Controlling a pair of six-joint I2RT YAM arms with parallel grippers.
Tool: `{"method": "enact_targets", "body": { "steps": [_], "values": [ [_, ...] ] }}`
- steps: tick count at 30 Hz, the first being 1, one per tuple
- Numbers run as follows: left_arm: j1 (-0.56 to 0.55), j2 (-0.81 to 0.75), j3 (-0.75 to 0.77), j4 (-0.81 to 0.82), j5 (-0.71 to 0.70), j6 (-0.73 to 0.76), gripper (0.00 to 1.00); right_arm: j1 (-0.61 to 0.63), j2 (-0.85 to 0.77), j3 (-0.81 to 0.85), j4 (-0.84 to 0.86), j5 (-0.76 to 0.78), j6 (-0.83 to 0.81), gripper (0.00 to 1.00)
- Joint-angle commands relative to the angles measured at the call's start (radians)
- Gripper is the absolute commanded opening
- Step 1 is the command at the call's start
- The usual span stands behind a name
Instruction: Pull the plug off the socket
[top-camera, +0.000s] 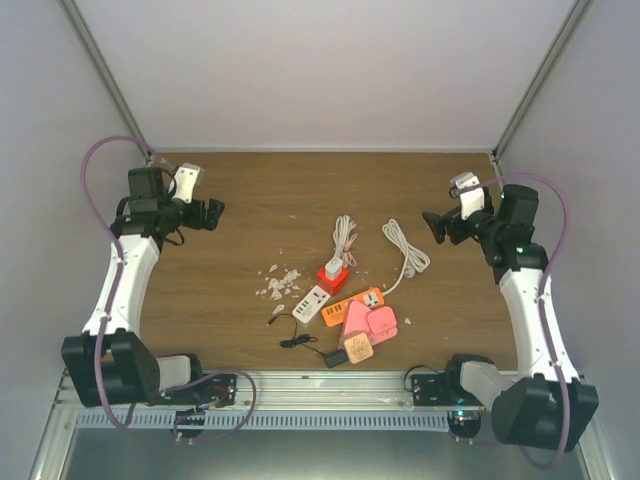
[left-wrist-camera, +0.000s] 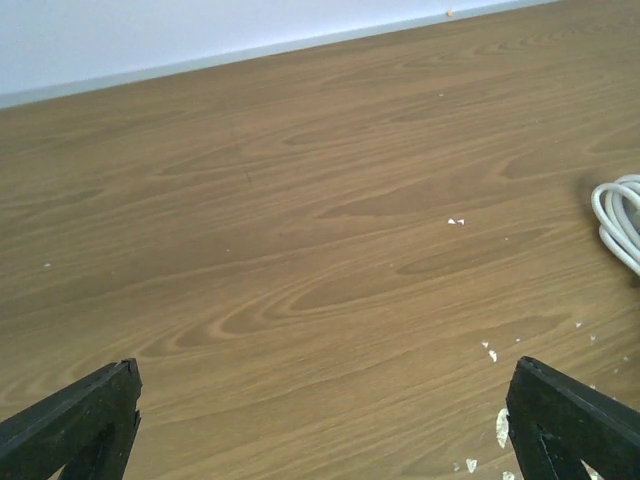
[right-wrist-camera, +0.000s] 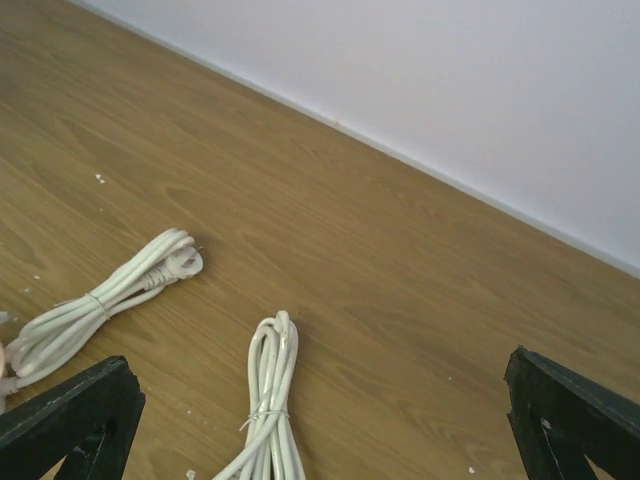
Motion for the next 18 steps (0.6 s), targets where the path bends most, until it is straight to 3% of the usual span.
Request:
{"method": "enact_targets", "body": {
  "steps": [1, 8, 18],
  "values": [
    [-0.024, 0.062, 0.074, -0.034, 0.032, -0.029, 0.99, 0.025, 0.064, 0.051, -0.008, 0.074, 0.003, 1.0],
    [-0.135, 0.123, 0.104, -0.136, 0.105, 0.091, 0.99, 0.044, 0.096, 0.048, -0.018, 0.108, 0.005, 1.0],
    [-0.392, 0.094, -0.035, -0.146, 0.149, 0.167, 0.99, 0.052, 0.024, 0.008, -0.031, 0.129, -0.012, 1.0]
  ]
}}
